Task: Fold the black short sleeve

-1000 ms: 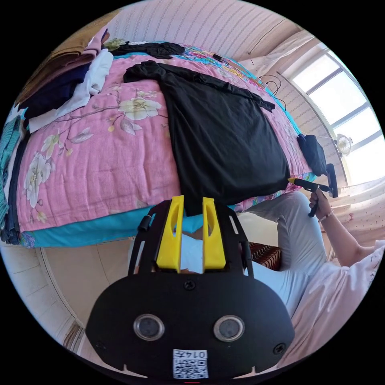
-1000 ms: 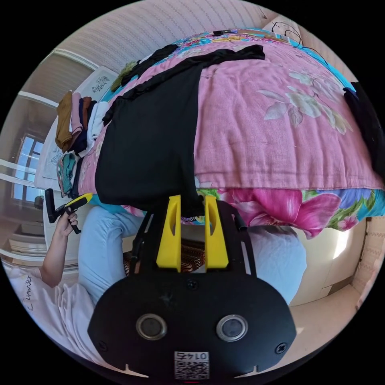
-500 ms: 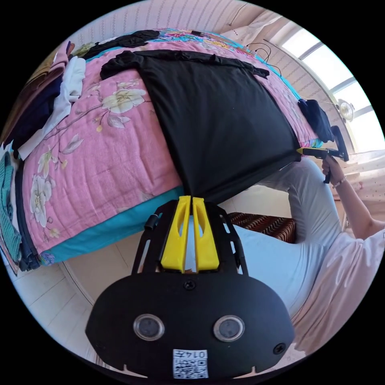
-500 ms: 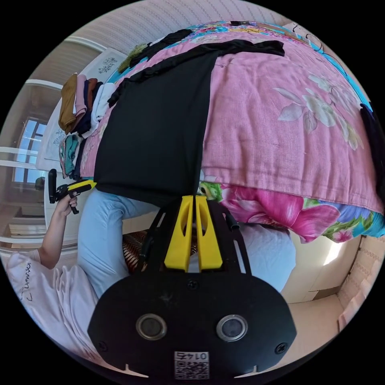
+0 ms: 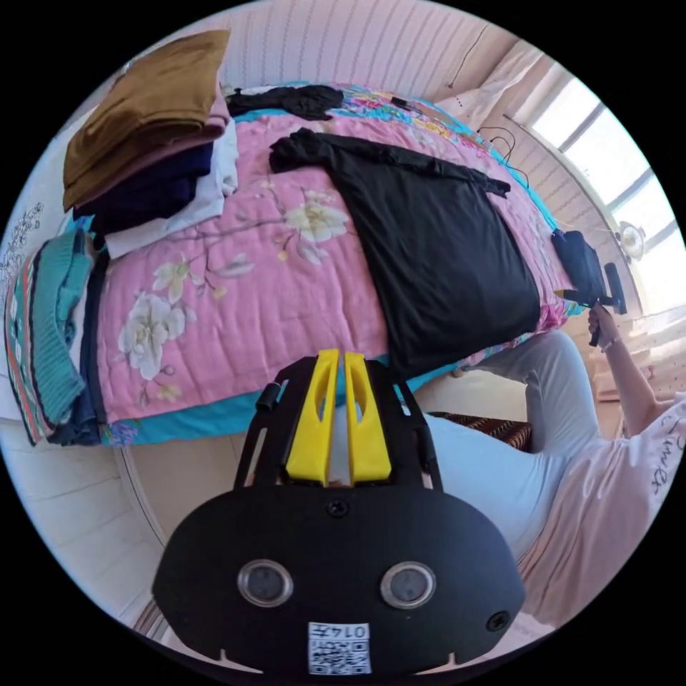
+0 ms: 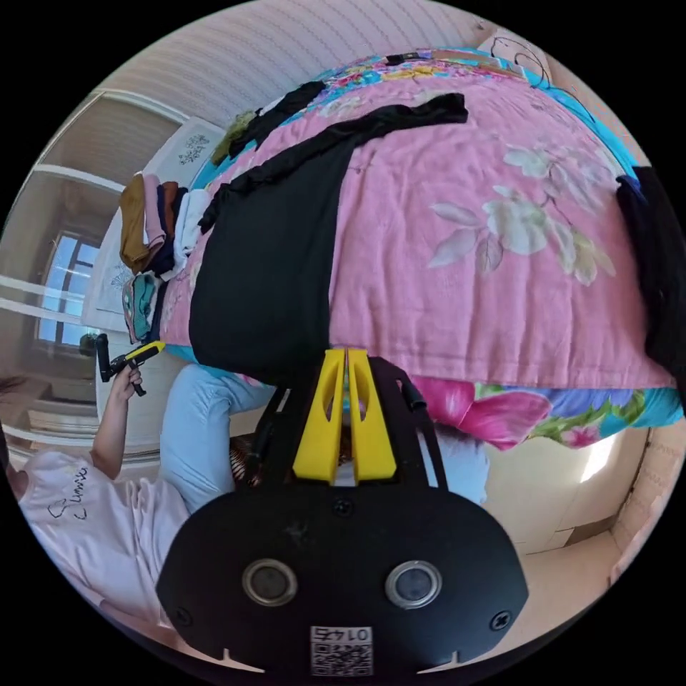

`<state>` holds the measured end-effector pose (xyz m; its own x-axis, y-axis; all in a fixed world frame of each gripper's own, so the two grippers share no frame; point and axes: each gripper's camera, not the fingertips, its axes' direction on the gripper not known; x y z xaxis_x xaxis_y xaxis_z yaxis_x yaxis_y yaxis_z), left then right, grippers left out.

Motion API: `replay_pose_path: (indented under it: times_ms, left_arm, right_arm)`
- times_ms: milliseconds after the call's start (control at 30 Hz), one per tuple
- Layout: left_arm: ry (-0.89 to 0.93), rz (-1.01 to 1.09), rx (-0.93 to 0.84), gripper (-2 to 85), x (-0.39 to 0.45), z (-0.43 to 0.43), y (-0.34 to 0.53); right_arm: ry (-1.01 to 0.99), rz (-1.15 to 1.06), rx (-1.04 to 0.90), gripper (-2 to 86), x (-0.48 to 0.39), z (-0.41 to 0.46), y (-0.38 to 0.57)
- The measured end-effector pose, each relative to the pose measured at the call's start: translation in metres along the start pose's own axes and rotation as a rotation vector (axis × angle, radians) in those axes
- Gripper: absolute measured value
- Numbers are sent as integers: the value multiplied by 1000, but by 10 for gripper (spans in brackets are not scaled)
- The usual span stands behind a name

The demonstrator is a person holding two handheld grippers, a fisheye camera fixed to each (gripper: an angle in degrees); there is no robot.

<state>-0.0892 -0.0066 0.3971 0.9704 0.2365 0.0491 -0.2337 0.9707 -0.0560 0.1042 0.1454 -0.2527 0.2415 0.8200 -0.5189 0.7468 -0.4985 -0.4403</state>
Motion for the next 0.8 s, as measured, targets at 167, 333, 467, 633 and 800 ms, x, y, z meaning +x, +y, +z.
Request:
replay_pose_path:
  times_ms: [167,333,467,633,800]
  left_arm:
    - [-4,76,149,37,28,8,-118]
    - [-27,190,154,70,72,76,-261]
    - [-57,218,128,76,89,131,-332]
    - [-5,163,27,66,81,210,-393]
    - [26,187,46,-6,74,240,-404]
  right_arm:
    - [91,-340,152,42,-74,-1,-97]
    - [146,-532,101,69,-125,37,-199]
    - [214,-591,51,87,-143,75,-268]
    - [180,-574,-44,91,-140,123,-325]
    - [61,-531,-122,29,-114,131,-365]
